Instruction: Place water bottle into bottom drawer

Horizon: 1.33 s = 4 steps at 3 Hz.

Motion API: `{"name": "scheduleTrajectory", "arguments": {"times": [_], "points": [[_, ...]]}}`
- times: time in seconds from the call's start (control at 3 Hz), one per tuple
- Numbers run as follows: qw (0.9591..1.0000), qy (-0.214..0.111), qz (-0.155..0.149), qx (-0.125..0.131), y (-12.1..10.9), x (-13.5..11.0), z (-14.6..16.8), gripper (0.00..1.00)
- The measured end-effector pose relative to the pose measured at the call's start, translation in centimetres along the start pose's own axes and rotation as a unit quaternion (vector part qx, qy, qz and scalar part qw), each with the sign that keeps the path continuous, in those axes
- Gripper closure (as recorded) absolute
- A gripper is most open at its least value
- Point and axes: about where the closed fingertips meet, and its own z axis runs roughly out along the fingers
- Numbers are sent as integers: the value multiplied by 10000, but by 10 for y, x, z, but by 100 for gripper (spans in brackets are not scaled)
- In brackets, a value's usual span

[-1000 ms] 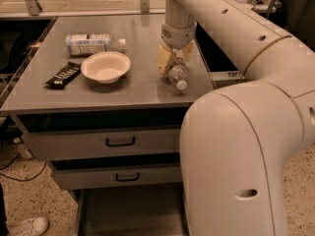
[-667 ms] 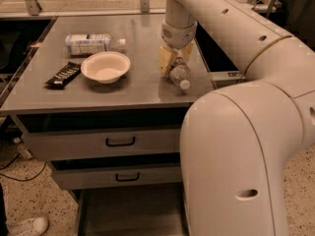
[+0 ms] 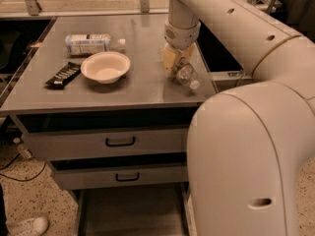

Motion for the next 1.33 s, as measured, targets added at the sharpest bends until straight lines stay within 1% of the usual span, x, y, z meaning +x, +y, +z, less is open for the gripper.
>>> {"name": "scheduleTrajectory", "arguments": {"times": [0.33,0.67,1.0,1.33], "points": [[9998,61,174,35,-1,29,-8,100],[9990,217,375,77,1,70,-19,100],[9978,268,587,152,16,114,-36,100],[9981,200,543,207,14,112,-45,100]]}}
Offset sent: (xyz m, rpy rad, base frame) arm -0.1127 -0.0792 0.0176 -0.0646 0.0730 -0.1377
